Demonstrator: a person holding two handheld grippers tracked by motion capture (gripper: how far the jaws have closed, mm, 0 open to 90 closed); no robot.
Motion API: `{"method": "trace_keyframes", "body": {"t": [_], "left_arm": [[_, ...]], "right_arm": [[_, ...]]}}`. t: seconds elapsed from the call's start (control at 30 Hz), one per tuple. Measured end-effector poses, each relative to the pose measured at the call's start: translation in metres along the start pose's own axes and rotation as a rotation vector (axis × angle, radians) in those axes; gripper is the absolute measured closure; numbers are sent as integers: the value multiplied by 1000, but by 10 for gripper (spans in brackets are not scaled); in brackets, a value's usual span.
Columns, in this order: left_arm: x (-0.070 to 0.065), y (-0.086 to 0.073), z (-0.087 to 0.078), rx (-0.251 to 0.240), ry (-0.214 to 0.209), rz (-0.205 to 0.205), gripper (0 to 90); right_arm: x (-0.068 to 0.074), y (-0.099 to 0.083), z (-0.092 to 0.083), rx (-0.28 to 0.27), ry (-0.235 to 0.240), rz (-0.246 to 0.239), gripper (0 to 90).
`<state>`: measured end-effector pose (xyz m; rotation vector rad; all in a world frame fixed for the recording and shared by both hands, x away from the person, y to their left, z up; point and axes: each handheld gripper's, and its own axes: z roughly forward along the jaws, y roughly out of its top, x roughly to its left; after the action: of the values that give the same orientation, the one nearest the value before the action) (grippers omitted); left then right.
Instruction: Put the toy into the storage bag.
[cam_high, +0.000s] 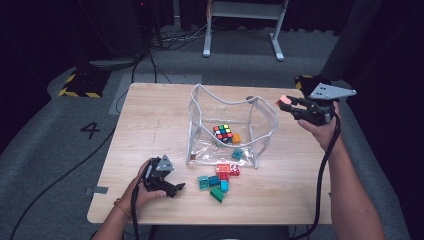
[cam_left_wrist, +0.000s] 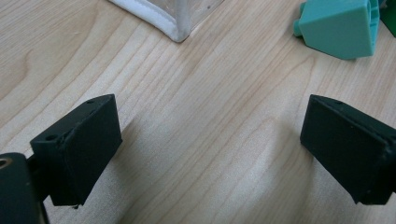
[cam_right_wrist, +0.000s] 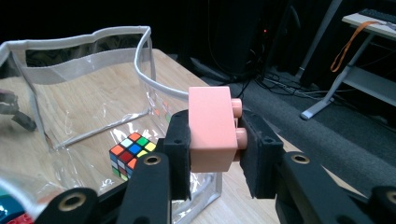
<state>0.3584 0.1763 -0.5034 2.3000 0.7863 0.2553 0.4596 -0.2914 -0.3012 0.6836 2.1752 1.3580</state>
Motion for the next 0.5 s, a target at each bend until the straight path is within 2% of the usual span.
{"method": "trace_keyframes", "body": {"t": [0.17,0.27,0.33,0.4,0.43,0.5], "left_arm": [[0,0,0,0,3,-1,54],[0,0,0,0,6,-2,54],[-1,-1,0,0,5,-9,54],[-1,-1,-1,-2,13,-7,54],[0,-1,-1,0,12,-2,55],[-1,-1,-1,-1,12,-2,55]], "right_arm": [[6,10,15,22,28,-9,670],[16,20,31,43,78,-54,670],[20,22,36,51,110,-67,669],[23,23,39,51,122,-72,669],[27,25,47,64,147,-111,670],[29,26,51,75,155,-119,670]]}}
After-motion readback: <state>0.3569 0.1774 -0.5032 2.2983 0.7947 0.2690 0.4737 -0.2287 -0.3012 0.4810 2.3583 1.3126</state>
